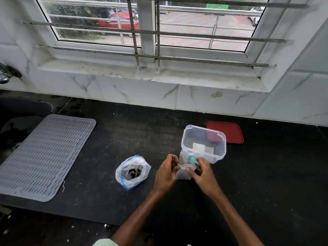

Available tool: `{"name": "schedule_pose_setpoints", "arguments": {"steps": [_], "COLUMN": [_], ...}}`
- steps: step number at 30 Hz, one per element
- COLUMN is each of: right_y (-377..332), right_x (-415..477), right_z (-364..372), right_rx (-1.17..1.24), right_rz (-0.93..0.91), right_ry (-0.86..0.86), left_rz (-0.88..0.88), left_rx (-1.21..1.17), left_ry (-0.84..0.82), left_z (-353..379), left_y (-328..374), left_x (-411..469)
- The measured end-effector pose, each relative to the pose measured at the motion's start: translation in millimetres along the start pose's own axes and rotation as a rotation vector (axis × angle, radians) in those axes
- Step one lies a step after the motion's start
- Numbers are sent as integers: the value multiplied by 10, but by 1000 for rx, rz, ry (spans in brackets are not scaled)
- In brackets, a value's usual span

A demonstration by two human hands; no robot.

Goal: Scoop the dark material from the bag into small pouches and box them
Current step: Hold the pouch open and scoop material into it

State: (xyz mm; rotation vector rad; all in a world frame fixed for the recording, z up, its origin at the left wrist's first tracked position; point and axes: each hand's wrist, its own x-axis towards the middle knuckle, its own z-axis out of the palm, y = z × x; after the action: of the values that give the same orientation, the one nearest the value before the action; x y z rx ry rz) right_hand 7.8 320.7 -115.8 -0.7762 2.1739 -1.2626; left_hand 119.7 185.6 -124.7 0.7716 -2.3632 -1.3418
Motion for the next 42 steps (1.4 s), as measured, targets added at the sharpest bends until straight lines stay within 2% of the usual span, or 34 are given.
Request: {"name": "schedule_pose_setpoints", "arguments": {"steps": [3,6,15,25,31,36,42], "right_y": [-59,-107,-142,-213,-218,-253,-194], "right_x": [30,51,95,185,271,357,368], "right_z": [60,78,85,45,53,50,19], "right_rx": [-190,-229,-280,-317,-402,-253,-244], "right_rz": [-93,-152,-172,-135,-98,80,102], "right_ry": [44,106,89,18,6,12,-93], "left_rz": [11,34,33,-68,-113,-146,-189], "left_rx": [20,9,-61,-222,-324,-313,-216], "left_ry": [7,32,53,106,45,-54,-33], "left_z": [-5,0,-40,-44,-56,-63,-42], "left_y": [20,5,-18,31,59,-34,-99], "left_x": [-33,-57,-93,-19,12,32,11]}}
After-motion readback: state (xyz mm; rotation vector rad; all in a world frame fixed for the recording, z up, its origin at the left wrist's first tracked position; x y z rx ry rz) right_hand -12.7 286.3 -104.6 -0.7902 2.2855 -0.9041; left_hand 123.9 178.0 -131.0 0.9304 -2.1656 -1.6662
